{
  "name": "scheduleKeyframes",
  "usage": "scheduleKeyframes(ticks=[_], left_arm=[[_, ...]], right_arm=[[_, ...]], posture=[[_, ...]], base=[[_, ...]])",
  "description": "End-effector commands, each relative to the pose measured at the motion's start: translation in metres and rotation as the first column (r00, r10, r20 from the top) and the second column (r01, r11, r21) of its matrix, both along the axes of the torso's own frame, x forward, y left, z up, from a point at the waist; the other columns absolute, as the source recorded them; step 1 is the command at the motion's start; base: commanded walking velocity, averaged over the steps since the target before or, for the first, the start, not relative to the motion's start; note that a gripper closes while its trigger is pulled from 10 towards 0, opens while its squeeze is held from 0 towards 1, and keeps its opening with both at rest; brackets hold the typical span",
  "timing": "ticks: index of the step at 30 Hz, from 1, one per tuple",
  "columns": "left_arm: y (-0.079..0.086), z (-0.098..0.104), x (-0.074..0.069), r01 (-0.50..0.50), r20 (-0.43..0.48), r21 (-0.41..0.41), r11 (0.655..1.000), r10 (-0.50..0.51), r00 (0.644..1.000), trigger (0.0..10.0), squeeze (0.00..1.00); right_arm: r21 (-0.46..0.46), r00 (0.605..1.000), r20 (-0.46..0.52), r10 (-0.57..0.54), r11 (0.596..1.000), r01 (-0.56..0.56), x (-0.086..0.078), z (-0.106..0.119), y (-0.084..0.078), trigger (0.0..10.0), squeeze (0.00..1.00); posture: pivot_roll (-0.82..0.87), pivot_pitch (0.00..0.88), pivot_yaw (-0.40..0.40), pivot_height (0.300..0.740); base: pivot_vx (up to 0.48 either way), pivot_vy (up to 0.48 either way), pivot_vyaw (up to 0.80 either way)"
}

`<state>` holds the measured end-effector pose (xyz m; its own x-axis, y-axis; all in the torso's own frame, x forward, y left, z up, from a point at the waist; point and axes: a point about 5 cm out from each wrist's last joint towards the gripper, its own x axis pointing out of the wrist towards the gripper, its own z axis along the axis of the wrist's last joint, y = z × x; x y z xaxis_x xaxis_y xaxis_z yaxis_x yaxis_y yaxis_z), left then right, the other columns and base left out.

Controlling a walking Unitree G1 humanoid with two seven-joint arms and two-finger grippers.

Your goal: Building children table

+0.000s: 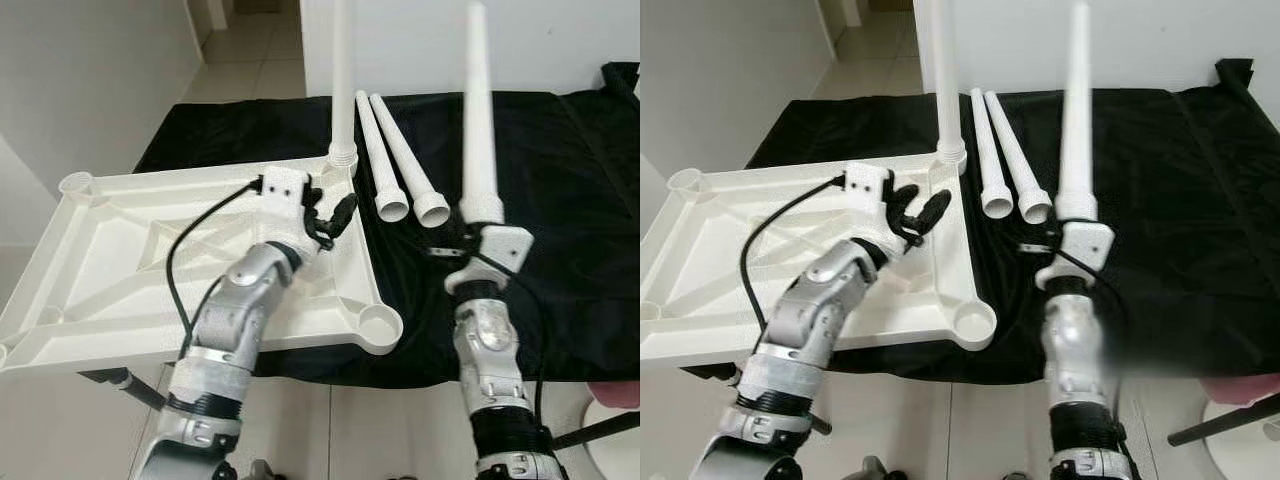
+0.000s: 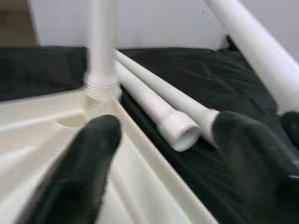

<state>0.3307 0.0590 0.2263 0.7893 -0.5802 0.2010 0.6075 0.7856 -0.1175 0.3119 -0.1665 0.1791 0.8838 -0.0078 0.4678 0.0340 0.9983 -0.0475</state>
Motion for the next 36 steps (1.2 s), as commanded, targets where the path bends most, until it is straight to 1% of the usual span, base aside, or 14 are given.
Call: scheduleKeyframes(ticks=[1, 2, 5, 7, 8, 9, 12, 14, 19, 20, 24, 26, 32, 36], left_arm=[[0.001, 0.005, 0.001, 0.122, 0.002, 0.028, 0.992, -0.122, 0.993, 10.0, 1.0], [0.003, 0.011, 0.006, 0.134, -0.025, -0.002, 0.991, -0.134, 0.991, 10.0, 0.0], [0.006, 0.024, 0.01, 0.173, -0.048, -0.063, 0.983, -0.176, 0.983, 10.0, 0.0], [0.006, 0.024, 0.01, 0.173, -0.048, -0.063, 0.983, -0.176, 0.983, 10.0, 0.0], [0.007, 0.032, 0.01, 0.191, -0.039, -0.084, 0.978, -0.194, 0.98, 10.0, 0.0], [0.008, 0.049, 0.009, 0.266, -0.035, -0.142, 0.953, -0.274, 0.961, 10.0, 0.0], [0.008, 0.049, 0.009, 0.266, -0.035, -0.142, 0.953, -0.274, 0.961, 10.0, 0.0], [0.008, 0.06, 0.005, 0.344, -0.029, -0.156, 0.926, -0.352, 0.935, 10.0, 0.0], [0.009, 0.068, 0.002, 0.397, -0.026, -0.177, 0.901, -0.407, 0.913, 10.0, 0.0], [0.01, 0.076, 0.0, 0.432, -0.014, -0.198, 0.88, -0.444, 0.896, 10.0, 0.0], [0.012, 0.08, -0.002, 0.449, -0.006, -0.208, 0.869, -0.46, 0.888, 10.0, 0.0], [0.019, 0.088, -0.002, 0.48, 0.001, -0.23, 0.847, -0.493, 0.87, 10.0, 0.0], [0.025, 0.094, -0.002, 0.498, -0.008, -0.255, 0.829, -0.517, 0.856, 10.0, 0.0], [0.036, 0.107, 0.0, 0.522, 0.01, -0.335, 0.785, -0.551, 0.835, 10.0, 0.0]], right_arm=[[-0.036, 0.997, 0.074, 0.009, 0.999, -0.006, -0.002, 0.014, 0.008, 10.0, 0.0], [-0.044, 0.995, 0.096, 0.006, 0.999, -0.002, 0.0, 0.021, 0.009, 10.0, 0.0], [-0.061, 0.99, 0.139, 0.003, 0.998, 0.006, 0.002, 0.033, 0.009, 10.0, 0.0], [-0.061, 0.99, 0.139, 0.003, 0.998, 0.006, 0.002, 0.033, 0.009, 10.0, 0.0], [-0.074, 0.987, 0.163, 0.004, 0.997, 0.008, 0.004, 0.04, 0.009, 10.0, 0.0], [-0.11, 0.975, 0.224, 0.016, 0.994, 0.009, 0.006, 0.058, 0.012, 10.0, 0.0], [-0.11, 0.975, 0.224, 0.016, 0.994, 0.009, 0.006, 0.058, 0.012, 10.0, 0.0], [-0.159, 0.954, 0.294, 0.053, 0.987, -0.006, 0.008, 0.079, 0.018, 10.0, 0.0], [-0.213, 0.93, 0.353, 0.1, 0.977, -0.025, 0.006, 0.095, 0.026, 10.0, 0.0], [-0.264, 0.909, 0.389, 0.151, 0.963, -0.047, 0.002, 0.104, 0.035, 10.0, 0.0], [-0.295, 0.898, 0.401, 0.181, 0.954, -0.061, -0.001, 0.105, 0.041, 10.0, 0.0], [-0.363, 0.882, 0.397, 0.255, 0.926, -0.104, -0.005, 0.103, 0.052, 10.0, 0.0], [-0.412, 0.874, 0.385, 0.297, 0.902, -0.125, -0.007, 0.099, 0.058, 10.0, 0.0], [-0.473, 0.871, 0.343, 0.352, 0.866, -0.163, -0.011, 0.088, 0.062, 10.0, 0.0]], posture=[[-0.03, 0.036, 0.11, 0.74], [-0.03, 0.028, 0.109, 0.74], [-0.03, 0.022, 0.106, 0.74], [-0.03, 0.022, 0.106, 0.74], [-0.03, 0.022, 0.106, 0.74], [-0.03, 0.009, 0.104, 0.74], [-0.03, 0.009, 0.104, 0.74], [-0.04, 0.0, 0.104, 0.74], [-0.04, 0.0, 0.104, 0.74], [-0.03, 0.0, 0.101, 0.74], [-0.03, 0.0, 0.098, 0.74], [-0.03, 0.0, 0.093, 0.74], [-0.03, 0.0, 0.091, 0.74], [-0.03, 0.0, 0.088, 0.74]], base=[[0.0, 0.0, 0.0], [0.0, 0.0, 0.0], [0.0, 0.0, 0.0], [0.0, 0.0, 0.0], [0.0, 0.0, 0.0], [0.0, 0.0, 0.0], [0.0, 0.0, 0.0], [0.0, 0.0, 0.0], [0.0, 0.0, 0.0], [0.0, 0.0, 0.0], [0.0, 0.0, 0.0], [0.0, 0.0, 0.0], [0.0, 0.0, 0.0], [0.0, 0.0, 0.0]])
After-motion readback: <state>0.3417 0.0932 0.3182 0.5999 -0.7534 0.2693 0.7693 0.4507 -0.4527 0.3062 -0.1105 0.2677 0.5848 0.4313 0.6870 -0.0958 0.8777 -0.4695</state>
